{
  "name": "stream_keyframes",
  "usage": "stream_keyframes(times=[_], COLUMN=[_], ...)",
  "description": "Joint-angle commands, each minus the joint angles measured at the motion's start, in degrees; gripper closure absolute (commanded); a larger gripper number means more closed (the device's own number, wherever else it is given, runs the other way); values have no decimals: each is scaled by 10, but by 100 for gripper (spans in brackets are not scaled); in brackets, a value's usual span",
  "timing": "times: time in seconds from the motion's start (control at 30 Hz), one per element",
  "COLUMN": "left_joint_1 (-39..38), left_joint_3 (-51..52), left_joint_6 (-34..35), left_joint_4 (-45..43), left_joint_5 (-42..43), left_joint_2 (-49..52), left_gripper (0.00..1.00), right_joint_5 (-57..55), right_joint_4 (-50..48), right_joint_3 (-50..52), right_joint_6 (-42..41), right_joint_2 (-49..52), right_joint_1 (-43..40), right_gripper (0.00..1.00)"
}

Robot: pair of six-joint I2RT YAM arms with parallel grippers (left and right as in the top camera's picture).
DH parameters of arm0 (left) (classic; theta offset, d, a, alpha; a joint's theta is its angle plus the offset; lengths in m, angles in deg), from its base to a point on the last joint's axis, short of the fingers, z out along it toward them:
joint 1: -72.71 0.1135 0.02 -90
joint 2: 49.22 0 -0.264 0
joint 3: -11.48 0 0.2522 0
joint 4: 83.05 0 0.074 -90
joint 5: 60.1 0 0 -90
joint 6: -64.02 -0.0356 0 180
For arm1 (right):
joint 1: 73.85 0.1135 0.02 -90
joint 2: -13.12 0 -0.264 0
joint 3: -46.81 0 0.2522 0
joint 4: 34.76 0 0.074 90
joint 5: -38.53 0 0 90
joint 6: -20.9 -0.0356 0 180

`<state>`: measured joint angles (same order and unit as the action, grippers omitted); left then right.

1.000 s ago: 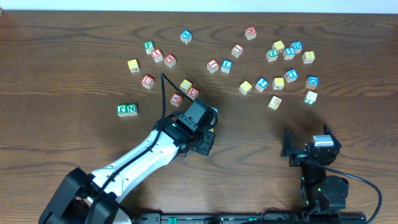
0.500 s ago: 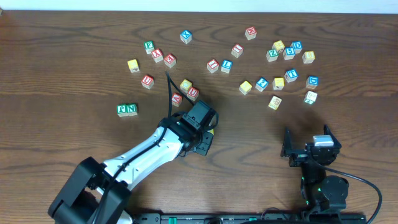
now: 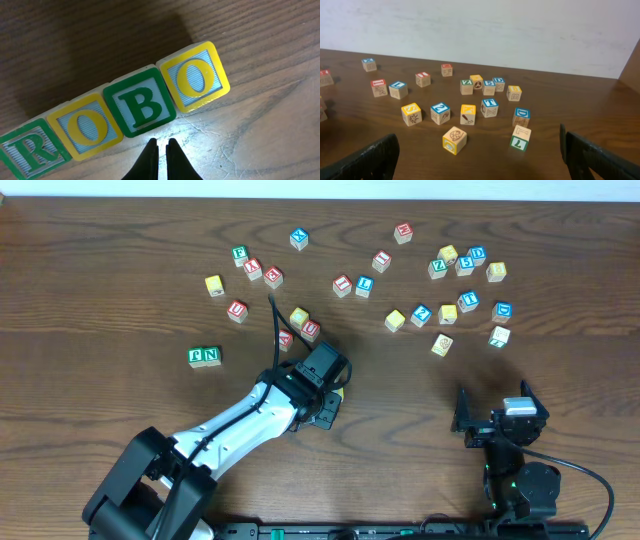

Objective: Spell out ROBOT

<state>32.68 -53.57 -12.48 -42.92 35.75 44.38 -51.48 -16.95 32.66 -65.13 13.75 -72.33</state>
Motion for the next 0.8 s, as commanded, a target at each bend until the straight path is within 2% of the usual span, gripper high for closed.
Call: stream_keyframes(times=[0.0, 0.77], left_joint_1=[-2, -2], left_joint_3=[1, 1], left_joint_6=[-4, -10], left_joint_4=[0, -19], left_joint_5=[-10, -26], left_joint_2=[8, 8], left_gripper=[93, 92], right_joint_5=[-5, -5], right_joint_4=[2, 2], right_joint_3=[1, 1], right_joint_6=[-5, -5], right_joint_2=[-2, -2], right_joint_1=[-3, -3], right_gripper=[1, 1])
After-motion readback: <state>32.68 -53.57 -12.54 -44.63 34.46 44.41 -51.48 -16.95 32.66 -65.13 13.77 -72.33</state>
